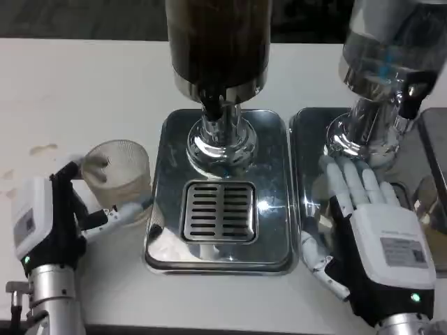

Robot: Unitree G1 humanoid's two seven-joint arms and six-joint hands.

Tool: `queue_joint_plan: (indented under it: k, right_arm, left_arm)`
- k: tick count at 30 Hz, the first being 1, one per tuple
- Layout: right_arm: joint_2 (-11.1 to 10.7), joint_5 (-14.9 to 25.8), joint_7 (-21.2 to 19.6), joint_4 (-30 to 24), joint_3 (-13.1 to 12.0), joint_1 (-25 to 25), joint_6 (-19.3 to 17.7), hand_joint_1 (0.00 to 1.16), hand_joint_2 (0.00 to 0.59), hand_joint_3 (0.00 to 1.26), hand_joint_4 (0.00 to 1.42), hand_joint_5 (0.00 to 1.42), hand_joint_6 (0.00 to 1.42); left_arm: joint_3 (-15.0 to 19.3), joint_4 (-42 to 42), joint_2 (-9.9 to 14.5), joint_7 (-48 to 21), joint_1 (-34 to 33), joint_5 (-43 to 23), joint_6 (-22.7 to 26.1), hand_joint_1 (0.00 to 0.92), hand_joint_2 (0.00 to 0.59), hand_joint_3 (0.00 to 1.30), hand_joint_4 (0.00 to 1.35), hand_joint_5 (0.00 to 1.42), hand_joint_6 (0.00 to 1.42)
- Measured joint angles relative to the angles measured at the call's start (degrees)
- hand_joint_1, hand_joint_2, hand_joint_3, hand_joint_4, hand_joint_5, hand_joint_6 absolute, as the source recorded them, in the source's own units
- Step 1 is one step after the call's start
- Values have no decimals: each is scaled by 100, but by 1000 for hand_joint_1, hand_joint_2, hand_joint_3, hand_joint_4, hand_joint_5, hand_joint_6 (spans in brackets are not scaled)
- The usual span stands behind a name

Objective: Grasp the cup under the faucet to collect the drink, then remove the cup.

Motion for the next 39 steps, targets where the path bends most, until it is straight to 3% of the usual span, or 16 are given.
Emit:
queue_joint_plan:
  k: [15,18,29,39]
  right_arm:
    - [-5,4,-1,69,-43,-178,-73,139,539,13,0,0,48]
    - [-7,7,-1,131,-65,-219,-98,138,539,13,0,0,49]
    - [17,8,-10,239,-91,-279,-110,134,539,13,0,0,49]
    - [71,8,-26,238,-145,-280,-112,133,539,13,0,0,49]
  left_arm:
    - [-46,-436,17,241,55,147,-231,636,0,843,1013,1154,1312]
    - [-230,-621,14,241,108,332,-344,636,0,840,1012,1153,1312]
    - [-710,-759,-212,143,123,702,-416,635,0,837,1002,1140,1291]
    - [-995,-349,-599,-127,-514,850,-153,634,0,837,1011,1151,1291]
